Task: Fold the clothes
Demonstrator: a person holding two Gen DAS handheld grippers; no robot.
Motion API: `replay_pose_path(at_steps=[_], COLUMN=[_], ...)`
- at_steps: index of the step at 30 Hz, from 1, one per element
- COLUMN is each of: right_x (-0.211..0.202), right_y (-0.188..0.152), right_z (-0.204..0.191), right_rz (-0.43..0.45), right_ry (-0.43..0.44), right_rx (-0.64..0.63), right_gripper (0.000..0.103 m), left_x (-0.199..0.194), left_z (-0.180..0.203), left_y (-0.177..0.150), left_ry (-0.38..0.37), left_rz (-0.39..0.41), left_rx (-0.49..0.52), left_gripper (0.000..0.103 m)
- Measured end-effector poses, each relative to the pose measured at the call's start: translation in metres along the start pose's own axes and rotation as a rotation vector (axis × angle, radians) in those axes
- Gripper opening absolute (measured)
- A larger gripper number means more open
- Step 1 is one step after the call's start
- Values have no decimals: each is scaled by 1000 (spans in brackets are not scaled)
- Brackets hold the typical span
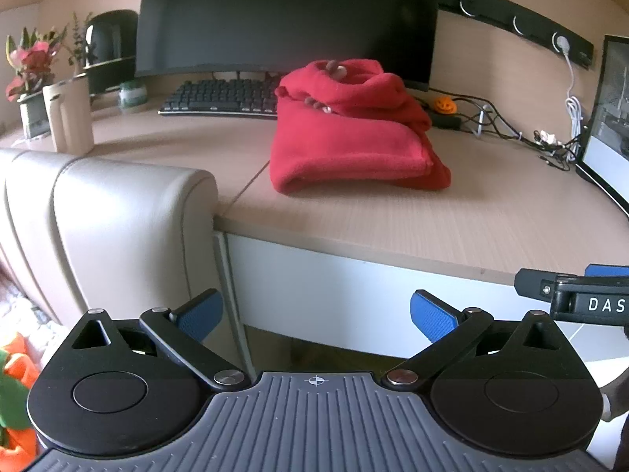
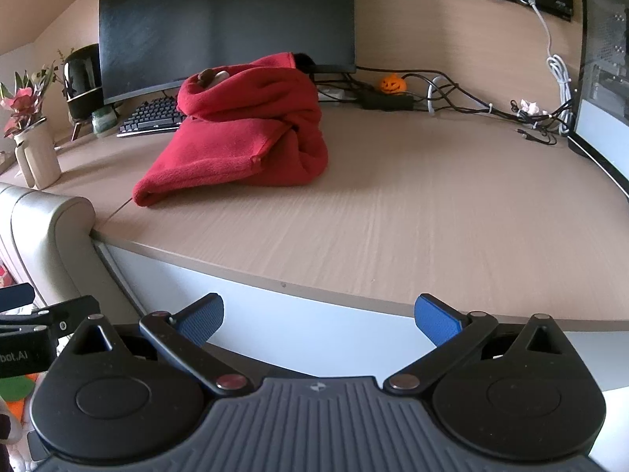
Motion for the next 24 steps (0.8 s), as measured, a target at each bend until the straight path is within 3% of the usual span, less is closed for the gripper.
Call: replay_pose_path(at_steps=[24], right_x=[10], right_y=[4], right_z=[-8], right_rz=[-3], right_ry=[10], right_rx=[-15], right_gripper=[103], left_x=[7], left_z=[-7], left_y=[2], left_ry=[14], left_rz=[-9], left_rx=[-8], left_gripper=[103])
Point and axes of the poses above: each gripper's, at about its wrist camera, not at the fingertips, and x roughly the way its jaws point, z to its right, y to its top, the point moved 4 cm from there along x, roughly the way its jaws point, and after that the axes turned 11 degrees about -z, right-handed, at the moved point
